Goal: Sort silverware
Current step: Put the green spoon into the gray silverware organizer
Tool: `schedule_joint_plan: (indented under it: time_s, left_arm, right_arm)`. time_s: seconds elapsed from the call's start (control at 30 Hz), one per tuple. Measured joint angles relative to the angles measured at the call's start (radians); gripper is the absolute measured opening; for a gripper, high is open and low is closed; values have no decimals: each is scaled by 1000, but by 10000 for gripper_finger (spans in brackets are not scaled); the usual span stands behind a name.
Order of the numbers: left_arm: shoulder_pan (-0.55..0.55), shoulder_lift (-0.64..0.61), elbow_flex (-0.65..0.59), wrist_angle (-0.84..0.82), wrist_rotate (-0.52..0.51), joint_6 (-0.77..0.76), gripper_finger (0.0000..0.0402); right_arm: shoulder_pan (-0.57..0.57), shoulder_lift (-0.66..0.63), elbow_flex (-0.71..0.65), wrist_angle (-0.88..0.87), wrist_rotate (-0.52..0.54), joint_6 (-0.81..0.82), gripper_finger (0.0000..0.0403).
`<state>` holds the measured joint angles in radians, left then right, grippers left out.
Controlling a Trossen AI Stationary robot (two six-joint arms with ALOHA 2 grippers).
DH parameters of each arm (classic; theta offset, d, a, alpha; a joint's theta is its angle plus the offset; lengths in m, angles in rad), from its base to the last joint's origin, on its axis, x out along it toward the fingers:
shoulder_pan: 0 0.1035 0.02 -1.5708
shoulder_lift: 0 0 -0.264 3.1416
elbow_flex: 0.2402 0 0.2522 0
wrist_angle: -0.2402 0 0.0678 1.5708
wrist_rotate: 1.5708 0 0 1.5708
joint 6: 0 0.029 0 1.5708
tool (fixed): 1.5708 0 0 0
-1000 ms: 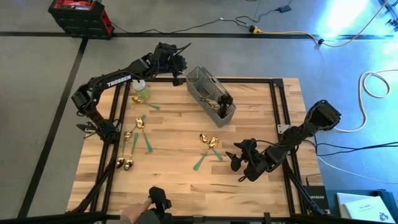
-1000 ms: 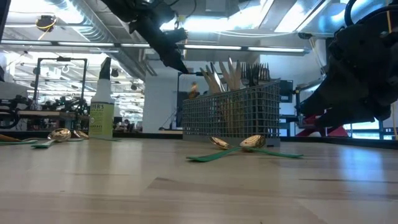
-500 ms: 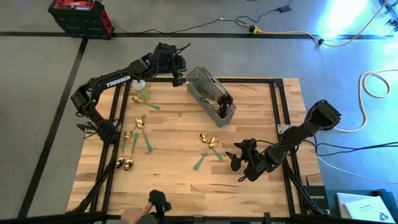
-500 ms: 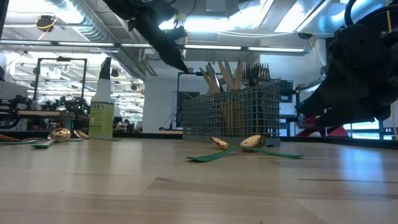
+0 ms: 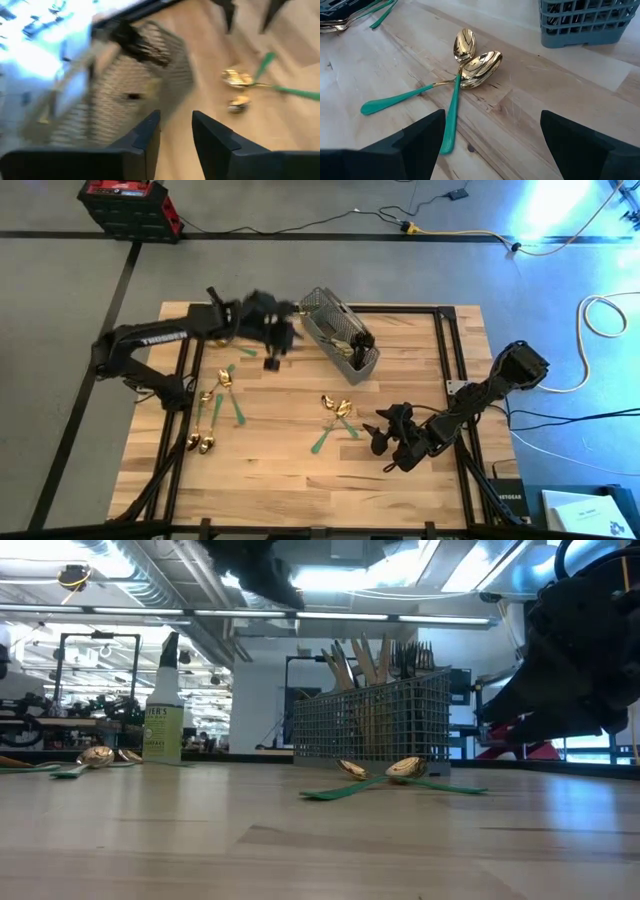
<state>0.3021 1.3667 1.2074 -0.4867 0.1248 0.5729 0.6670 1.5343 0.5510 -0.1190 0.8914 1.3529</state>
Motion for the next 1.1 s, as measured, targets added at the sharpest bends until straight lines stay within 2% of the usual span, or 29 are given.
schedule_joint_plan:
  time_s: [0.07, 0.17, 0.3, 0.4, 0.5, 0.63, 0.77, 0.9, 1.1]
  left_arm:
    - [-37, -20, -111, 102, 23, -83, 84]
    - [-83, -30, -291, 342, 51, -245, 74]
    - [-141, 5, -491, 675, -68, -442, 68]
    - [-156, 58, -562, 829, -111, -569, 68]
    - [-159, 123, -559, 852, -111, -705, 68]
    - [-171, 244, -530, 845, -34, -807, 68]
    - [-184, 367, -464, 846, -63, -881, 68]
    - [-183, 457, -406, 838, -65, -905, 68]
    - [-185, 483, -374, 836, -59, -920, 68]
  right_arm:
    - [-1, 10, 0, 10, 13, 0, 309]
    - [-1, 30, 0, 27, 15, 0, 309]
    - [-1, 55, 0, 60, 15, 1, 309]
    - [-2, 61, 0, 66, 15, 1, 309]
    - [-8, 61, 0, 67, 16, 1, 309]
    - [-22, 61, 0, 80, 14, -4, 309]
    - [-22, 62, 16, 152, 5, -199, 309]
    - [-25, 83, 59, 149, -11, -313, 309]
    - [-76, 180, 112, 142, -79, -393, 309]
